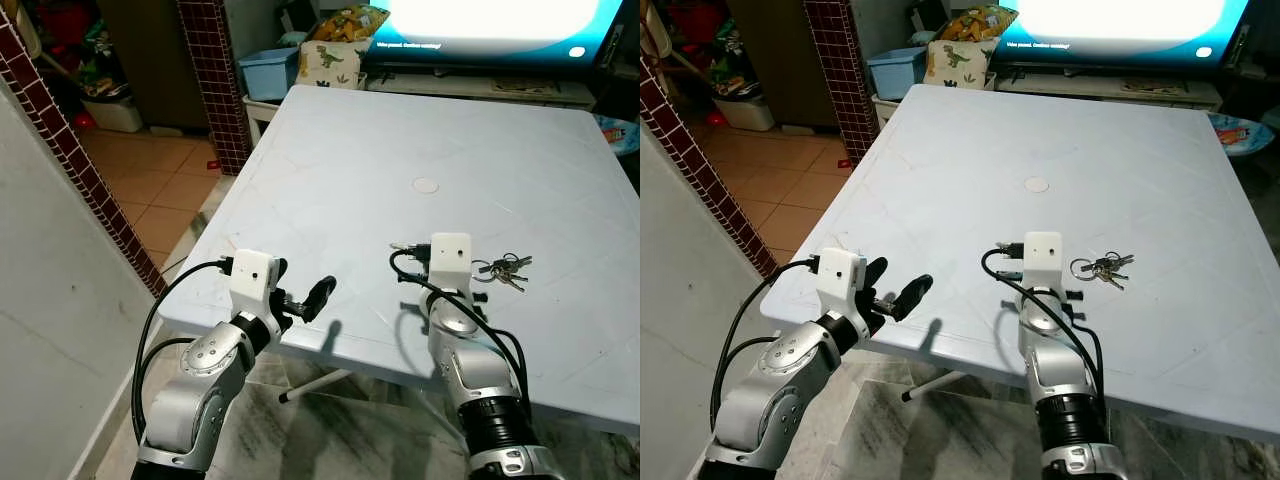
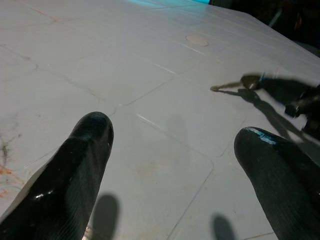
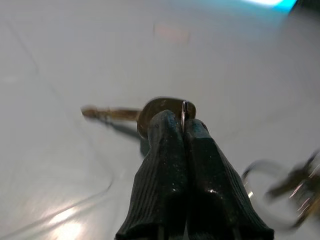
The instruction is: Hang keys on a hook
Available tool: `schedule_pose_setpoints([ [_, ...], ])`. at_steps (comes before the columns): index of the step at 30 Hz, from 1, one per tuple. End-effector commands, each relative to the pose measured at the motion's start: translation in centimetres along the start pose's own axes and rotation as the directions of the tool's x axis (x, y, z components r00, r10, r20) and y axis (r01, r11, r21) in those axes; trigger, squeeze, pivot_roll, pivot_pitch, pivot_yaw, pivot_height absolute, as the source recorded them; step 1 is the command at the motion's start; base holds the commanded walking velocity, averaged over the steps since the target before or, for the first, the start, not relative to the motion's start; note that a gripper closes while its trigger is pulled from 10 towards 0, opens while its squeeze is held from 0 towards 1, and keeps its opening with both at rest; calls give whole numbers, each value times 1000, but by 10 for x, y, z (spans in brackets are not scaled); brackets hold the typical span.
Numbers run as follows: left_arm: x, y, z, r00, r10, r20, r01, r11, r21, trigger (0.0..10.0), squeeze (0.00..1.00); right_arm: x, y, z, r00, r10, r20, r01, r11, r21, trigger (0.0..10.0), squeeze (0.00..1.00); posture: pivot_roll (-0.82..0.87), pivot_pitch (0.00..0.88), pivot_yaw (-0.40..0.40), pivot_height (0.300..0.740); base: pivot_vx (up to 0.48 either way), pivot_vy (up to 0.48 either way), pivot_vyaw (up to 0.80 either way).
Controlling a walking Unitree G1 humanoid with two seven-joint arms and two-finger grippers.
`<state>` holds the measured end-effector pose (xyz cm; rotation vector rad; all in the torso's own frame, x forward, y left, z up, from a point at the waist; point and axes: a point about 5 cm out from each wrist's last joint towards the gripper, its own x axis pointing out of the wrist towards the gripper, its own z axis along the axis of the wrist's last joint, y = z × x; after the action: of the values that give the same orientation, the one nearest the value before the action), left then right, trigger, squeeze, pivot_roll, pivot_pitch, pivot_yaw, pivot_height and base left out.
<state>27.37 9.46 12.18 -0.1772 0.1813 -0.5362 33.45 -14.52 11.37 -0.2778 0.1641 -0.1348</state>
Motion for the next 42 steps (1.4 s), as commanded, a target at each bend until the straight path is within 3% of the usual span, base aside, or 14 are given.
schedule_pose_setpoints([
  [1, -1, 0, 3, 1000, -6, 9, 6, 1000, 13, 10000, 0, -1, 4, 20, 994, 10, 108, -5, 999, -43, 0, 0, -15, 55, 36, 740, 0, 0, 0],
  [5, 0, -1, 3, 1000, -10, 10, 9, 1000, 14, 10000, 0, -2, 5, 20, 994, 7, 106, -3, 999, -44, 0, 0, -16, 55, 37, 740, 0, 0, 0],
  [9, 0, 0, 4, 1000, -9, 10, 9, 1000, 17, 10000, 0, -4, 5, 27, 984, 6, 176, 16, 993, -119, 0, 0, -14, 51, 39, 740, 0, 0, 0],
  [11, 0, 0, 4, 1000, -9, 11, 8, 1000, 19, 10000, 0, -10, 7, 47, 931, 34, 362, 87, 946, -312, 0, 0, -14, 51, 39, 740, 0, 0, 0],
  [14, 0, 0, 4, 1000, -7, 11, 6, 1000, 21, 10000, 0, -14, 9, 57, 892, 70, 446, 131, 905, -405, 0, 0, -14, 46, 40, 740, 0, 0, 0],
  [17, 1, 0, 4, 1000, -8, 11, 7, 1000, 22, 10000, 0, -14, 10, 56, 890, 79, 448, 130, 899, -418, 0, 0, -14, 46, 40, 740, 0, 0, 0],
  [19, 1, 0, 4, 1000, -8, 11, 8, 1000, 22, 10000, 0, -13, 10, 54, 894, 84, 439, 120, 902, -416, 0, 0, -12, 43, 38, 740, 0, 0, 0],
  [21, 1, -1, 4, 1000, -8, 11, 8, 1000, 23, 10000, 0, -10, 8, 47, 928, 78, 365, 72, 922, -380, 1412, 0, -11, 42, 37, 740, 0, 0, 0],
  [24, 1, 0, 5, 1000, -5, 13, 5, 1000, 24, 10000, 0, -7, 2, 29, 981, 50, 185, -5, 971, -240, 2118, 0, -11, 42, 37, 740, 0, 0, 0],
  [27, 0, 1, 4, 1000, -1, 11, 1, 1000, 25, 10000, 0, -14, -1, 8, 999, 53, -6, -53, 995, -81, 2118, 0, -11, 42, 37, 740, 0, 0, 0],
  [28, 0, 1, 4, 1000, -1, 10, 1, 1000, 25, 10000, 0, -17, -3, 4, 998, 59, -28, -61, 996, -71, 2314, 0, -11, 42, 37, 740, 0, 0, 0],
  [31, -1, 2, 4, 1000, -1, 10, 1, 1000, 25, 10000, 0, -32, -8, 1, 996, 71, -49, -74, 996, -50, 1922, 0, -7, 45, 35, 740, 0, 0, 0],
  [37, -1, 2, 4, 1000, -7, 4, 7, 1000, 30, 10000, 0, -60, -14, 5, 993, 120, -25, -121, 991, -52, 2392, 0, -14, 50, 45, 740, 0, 0, 0],
  [42, 0, 3, 5, 1000, -14, 2, 14, 999, 35, 10000, 0, -83, -20, 3, 986, 164, 2, -163, 978, -128, 2353, 0, -26, 60, 52, 740, 0, 0, 0],
])
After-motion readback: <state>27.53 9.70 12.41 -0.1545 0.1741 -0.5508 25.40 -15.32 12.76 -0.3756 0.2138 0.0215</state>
